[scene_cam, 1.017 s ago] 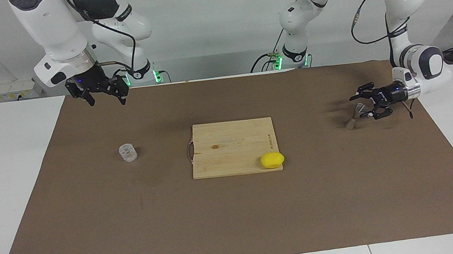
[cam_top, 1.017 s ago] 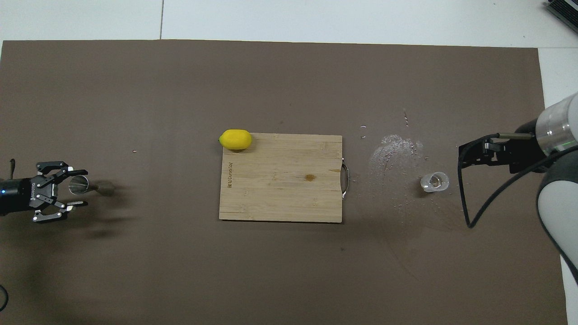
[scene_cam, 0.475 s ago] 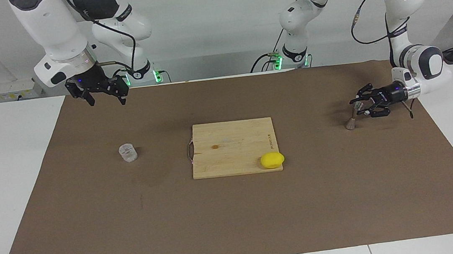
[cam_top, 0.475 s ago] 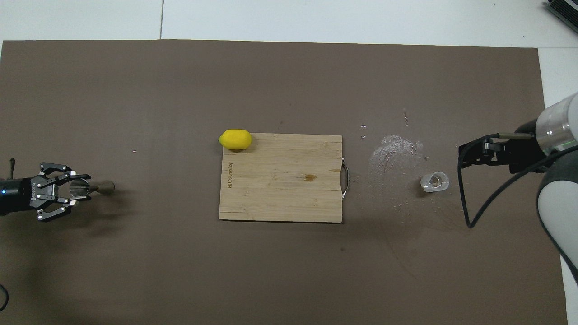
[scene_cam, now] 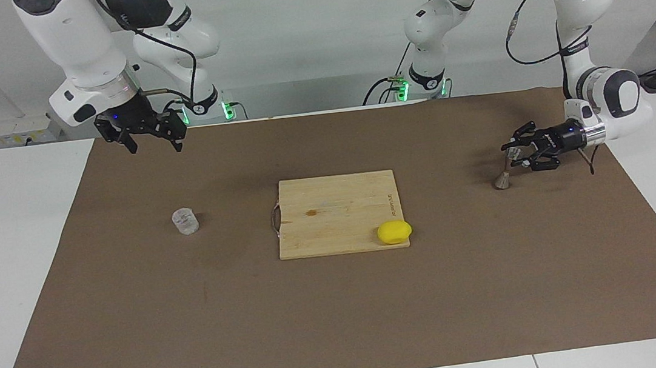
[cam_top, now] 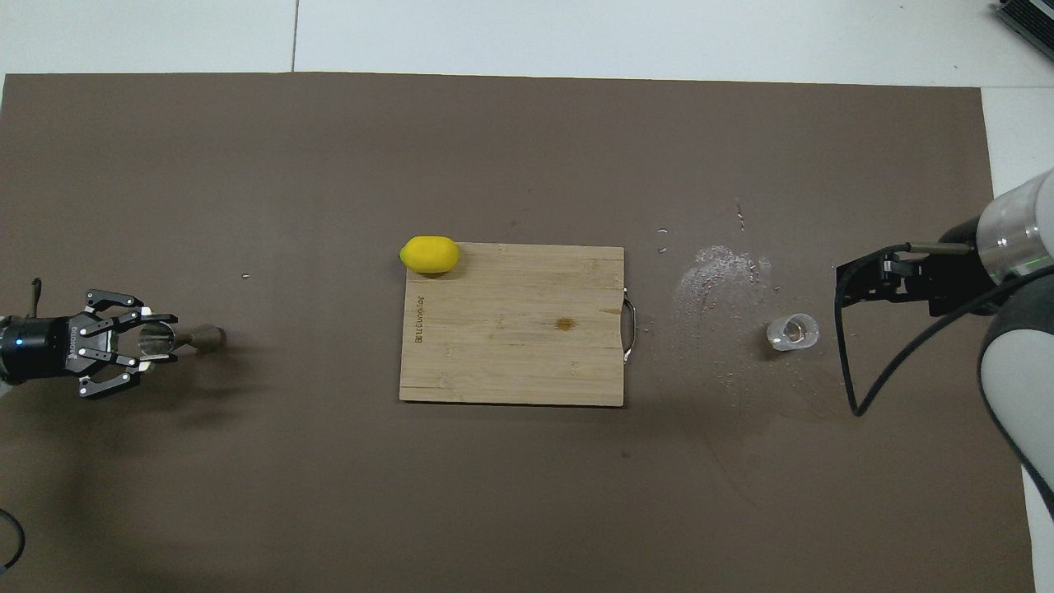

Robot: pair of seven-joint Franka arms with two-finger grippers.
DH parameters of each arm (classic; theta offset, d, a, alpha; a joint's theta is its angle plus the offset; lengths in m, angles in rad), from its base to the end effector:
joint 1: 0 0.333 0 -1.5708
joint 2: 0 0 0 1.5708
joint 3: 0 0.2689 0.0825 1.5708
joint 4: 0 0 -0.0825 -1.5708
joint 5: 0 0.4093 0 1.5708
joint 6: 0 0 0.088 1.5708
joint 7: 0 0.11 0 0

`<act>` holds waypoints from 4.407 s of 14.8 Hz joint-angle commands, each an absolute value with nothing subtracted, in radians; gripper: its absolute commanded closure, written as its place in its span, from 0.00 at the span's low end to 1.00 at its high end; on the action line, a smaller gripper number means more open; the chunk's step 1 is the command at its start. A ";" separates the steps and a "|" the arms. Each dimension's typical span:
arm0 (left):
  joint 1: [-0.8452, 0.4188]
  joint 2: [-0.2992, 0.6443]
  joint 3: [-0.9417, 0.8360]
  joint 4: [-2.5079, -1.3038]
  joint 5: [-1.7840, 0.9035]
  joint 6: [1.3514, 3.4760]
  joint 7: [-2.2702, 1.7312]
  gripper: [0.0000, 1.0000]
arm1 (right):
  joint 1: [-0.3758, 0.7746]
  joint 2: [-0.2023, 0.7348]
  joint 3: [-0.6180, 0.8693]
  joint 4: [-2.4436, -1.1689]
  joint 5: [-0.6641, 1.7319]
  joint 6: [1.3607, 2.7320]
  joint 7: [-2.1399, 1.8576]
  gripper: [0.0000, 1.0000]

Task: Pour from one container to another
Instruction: 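Close the left gripper around the metal jigger cup, then lift the jigger with the left gripper and carry it onto the cutting board, then set the jigger upright on the board and open the left gripper, then withdraw the left gripper while the right gripper reaches the clear glass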

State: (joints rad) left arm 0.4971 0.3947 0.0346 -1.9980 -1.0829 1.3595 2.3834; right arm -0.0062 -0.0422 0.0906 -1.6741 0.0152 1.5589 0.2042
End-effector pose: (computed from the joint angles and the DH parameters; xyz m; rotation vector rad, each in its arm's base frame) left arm 0.5028 0.1668 0.2182 1.4066 -1.2325 1.0640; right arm 0.5622 0.0500 0.5463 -3.1330 0.1888 0.1163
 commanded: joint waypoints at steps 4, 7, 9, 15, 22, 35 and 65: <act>0.335 0.345 0.043 -2.003 -1.170 1.321 2.201 0.60 | -0.015 -0.064 0.092 -1.698 0.015 1.565 0.189 0.00; 0.227 0.321 0.048 -2.031 -1.247 1.354 2.194 0.60 | -0.015 -0.064 0.092 -1.698 0.015 1.565 0.189 0.00; 0.164 0.301 0.046 -2.058 -1.290 1.394 2.192 0.60 | -0.015 -0.064 0.092 -1.698 0.015 1.566 0.189 0.00; -0.072 0.222 0.043 -2.148 -1.480 1.609 2.106 0.59 | -0.015 -0.064 0.092 -1.698 0.015 1.565 0.189 0.00; -0.382 0.216 0.041 -2.154 -1.823 1.946 2.105 0.58 | -0.015 -0.064 0.092 -1.698 0.015 1.565 0.189 0.00; -0.621 0.259 0.041 -2.158 -2.146 2.244 2.428 0.54 | -0.015 -0.064 0.092 -1.698 0.015 1.565 0.189 0.00; -0.166 0.146 0.054 -2.413 -1.593 1.876 2.450 0.00 | -0.037 -0.060 0.087 -1.700 0.015 1.618 0.401 0.02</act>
